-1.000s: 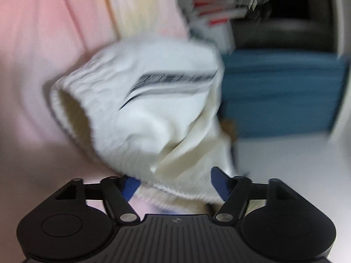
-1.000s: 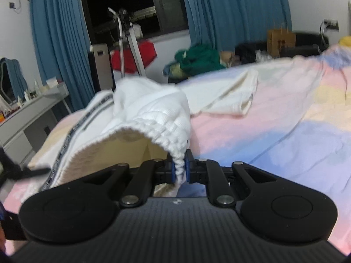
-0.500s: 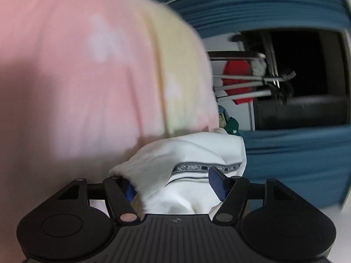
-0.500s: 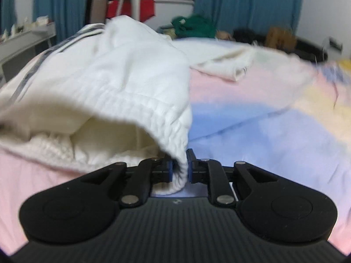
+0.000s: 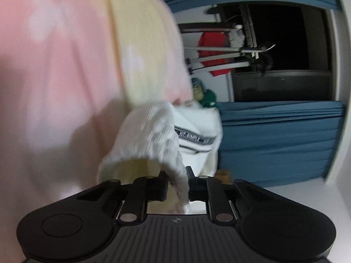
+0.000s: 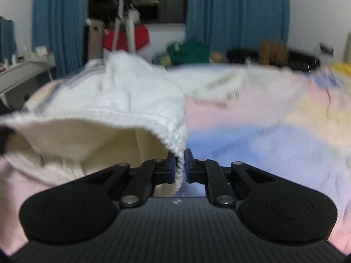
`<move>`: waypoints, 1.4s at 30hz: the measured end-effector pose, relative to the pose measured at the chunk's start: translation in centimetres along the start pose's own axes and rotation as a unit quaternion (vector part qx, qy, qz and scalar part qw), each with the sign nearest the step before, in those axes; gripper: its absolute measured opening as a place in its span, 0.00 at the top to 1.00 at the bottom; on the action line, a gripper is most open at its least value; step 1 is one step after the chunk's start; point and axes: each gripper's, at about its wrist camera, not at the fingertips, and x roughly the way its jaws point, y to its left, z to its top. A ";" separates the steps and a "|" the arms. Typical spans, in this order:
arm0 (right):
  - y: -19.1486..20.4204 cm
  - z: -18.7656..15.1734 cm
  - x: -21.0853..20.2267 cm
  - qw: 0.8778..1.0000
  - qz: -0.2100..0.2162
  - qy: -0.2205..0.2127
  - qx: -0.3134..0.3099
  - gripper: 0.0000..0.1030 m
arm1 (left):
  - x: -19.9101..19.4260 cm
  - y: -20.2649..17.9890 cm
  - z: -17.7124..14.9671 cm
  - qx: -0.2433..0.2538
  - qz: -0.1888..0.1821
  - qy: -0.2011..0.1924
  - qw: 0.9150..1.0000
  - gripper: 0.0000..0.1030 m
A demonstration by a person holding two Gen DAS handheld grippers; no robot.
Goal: Fold clothes
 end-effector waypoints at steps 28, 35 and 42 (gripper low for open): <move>27.5 0.6 0.1 0.925 0.379 -0.013 -0.015 0.84 | -1.9 -2.7 30.1 0.197 0.244 -0.101 0.944 0.59; 25.7 2.2 -2.1 0.924 0.383 -0.010 -0.016 0.13 | -6.9 -5.3 22.6 0.283 0.257 -0.087 0.920 0.07; 20.1 3.3 -6.9 0.936 0.350 -0.032 -0.027 0.14 | -13.1 -8.5 12.8 0.370 0.244 -0.095 0.891 0.02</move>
